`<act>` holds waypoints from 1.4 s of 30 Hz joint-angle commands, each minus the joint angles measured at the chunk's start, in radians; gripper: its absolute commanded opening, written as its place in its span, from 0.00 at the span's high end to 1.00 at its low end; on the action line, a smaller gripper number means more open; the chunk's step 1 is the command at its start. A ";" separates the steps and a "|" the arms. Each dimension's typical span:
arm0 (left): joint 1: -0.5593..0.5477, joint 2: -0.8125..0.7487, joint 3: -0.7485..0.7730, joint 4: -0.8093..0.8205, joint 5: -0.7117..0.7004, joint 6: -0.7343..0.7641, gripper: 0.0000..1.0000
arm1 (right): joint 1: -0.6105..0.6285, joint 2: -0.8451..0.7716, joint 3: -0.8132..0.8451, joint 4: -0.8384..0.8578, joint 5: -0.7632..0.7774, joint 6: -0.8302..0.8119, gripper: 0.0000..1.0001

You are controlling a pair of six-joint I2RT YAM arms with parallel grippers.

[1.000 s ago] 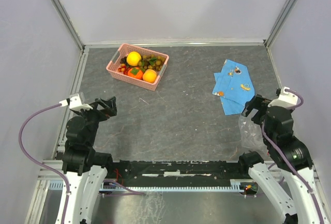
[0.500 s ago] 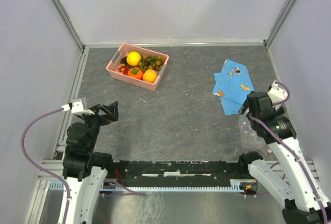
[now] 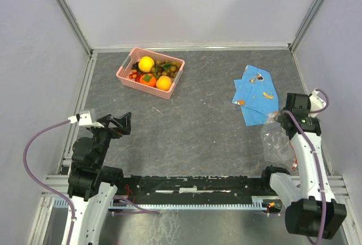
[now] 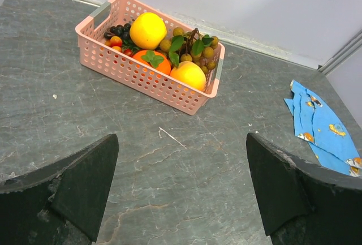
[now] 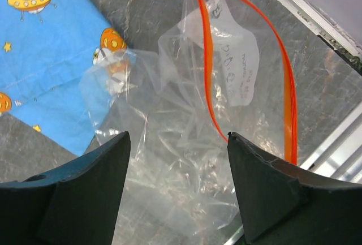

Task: Place the food in the zip-top bag and seal the zipper
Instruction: Pick up the zipper food storage bag at the corner of the board.

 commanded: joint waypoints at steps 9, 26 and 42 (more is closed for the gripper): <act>-0.004 -0.005 0.006 0.027 -0.011 0.037 0.01 | -0.458 0.140 -0.111 0.395 -0.441 -0.086 0.29; -0.004 0.004 0.006 0.032 0.029 0.045 0.00 | -0.567 0.275 -0.217 0.595 -0.629 -0.166 0.51; -0.003 0.072 0.032 0.031 0.033 0.020 0.01 | -0.415 0.080 -0.113 0.461 -0.657 -0.129 0.98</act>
